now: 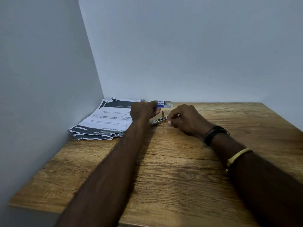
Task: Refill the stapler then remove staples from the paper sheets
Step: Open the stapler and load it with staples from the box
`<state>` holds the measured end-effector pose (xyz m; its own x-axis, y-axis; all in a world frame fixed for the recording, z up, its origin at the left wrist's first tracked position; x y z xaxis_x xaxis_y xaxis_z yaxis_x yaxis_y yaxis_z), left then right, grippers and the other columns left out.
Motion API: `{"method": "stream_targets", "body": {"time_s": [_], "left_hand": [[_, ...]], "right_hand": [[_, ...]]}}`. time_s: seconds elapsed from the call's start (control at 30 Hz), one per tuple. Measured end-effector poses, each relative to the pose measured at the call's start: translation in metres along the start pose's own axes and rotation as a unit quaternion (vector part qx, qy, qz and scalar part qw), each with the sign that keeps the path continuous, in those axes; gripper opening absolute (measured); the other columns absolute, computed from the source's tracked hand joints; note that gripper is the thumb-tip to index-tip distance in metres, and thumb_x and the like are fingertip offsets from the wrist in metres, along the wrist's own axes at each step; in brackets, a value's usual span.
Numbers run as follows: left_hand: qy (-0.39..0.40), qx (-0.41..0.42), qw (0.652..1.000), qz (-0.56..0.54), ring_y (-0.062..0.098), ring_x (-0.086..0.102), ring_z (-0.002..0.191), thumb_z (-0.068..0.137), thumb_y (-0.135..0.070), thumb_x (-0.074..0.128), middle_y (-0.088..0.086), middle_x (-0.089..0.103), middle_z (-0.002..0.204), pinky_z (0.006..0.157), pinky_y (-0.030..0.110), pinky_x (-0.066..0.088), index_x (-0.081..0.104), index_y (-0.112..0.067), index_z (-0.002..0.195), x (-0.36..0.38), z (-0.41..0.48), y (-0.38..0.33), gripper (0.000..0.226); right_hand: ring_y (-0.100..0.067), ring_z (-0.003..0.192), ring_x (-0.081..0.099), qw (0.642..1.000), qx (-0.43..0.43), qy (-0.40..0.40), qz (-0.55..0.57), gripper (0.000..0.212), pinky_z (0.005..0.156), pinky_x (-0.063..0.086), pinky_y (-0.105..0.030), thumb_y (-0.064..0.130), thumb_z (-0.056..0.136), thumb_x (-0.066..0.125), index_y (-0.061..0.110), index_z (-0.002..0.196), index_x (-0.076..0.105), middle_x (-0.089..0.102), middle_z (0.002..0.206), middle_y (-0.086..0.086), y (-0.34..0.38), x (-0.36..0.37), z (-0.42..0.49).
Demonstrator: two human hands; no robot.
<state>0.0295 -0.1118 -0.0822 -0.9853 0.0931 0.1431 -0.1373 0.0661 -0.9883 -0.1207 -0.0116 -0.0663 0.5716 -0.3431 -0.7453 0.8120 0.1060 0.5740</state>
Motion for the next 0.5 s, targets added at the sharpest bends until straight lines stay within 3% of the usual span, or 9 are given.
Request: {"method": "stream_targets", "body": {"time_s": [0.1,0.33,0.5], "left_hand": [[-0.012,-0.003,1.000,0.006,0.027,0.077,0.067,0.077,-0.010,0.085,0.005,0.073,0.056,0.087,0.046,0.063,0.068,-0.007,0.063,-0.004,0.001,0.001,0.022],[0.032,-0.007,0.999,0.003,0.021,0.074,0.057,0.080,-0.005,0.083,0.010,0.073,0.058,0.065,0.032,0.065,0.068,-0.004,0.068,0.010,-0.008,0.001,0.019],[0.082,-0.002,0.997,0.000,0.014,0.069,0.047,0.085,-0.001,0.077,0.009,0.070,0.055,0.052,0.021,0.061,0.067,-0.001,0.069,0.022,-0.016,-0.001,0.020]], "right_hand": [[0.003,0.080,0.060,0.998,-0.028,-0.039,0.028,0.009,0.067,0.041,-0.020,0.018,0.084,0.082,0.026,0.081,0.079,0.067,0.080,0.016,0.006,-0.011,0.001],[-0.001,0.077,0.054,0.977,-0.023,-0.209,0.031,0.005,0.068,0.039,-0.023,0.024,0.087,0.078,0.022,0.091,0.080,0.068,0.088,0.005,0.004,-0.044,0.000],[0.003,0.075,0.055,0.977,0.012,-0.213,0.020,0.007,0.066,0.036,-0.023,0.026,0.084,0.078,0.023,0.089,0.082,0.070,0.083,0.007,-0.004,-0.048,0.002]]}}
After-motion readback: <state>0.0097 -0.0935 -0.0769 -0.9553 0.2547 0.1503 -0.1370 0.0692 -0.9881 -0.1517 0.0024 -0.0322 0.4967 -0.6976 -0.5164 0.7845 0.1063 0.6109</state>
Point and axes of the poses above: each hand's wrist, its own z-axis towards the middle knuckle, its own x-axis out of the palm, y = z × x, the point moved 8 cm from there along z, towards the middle knuckle
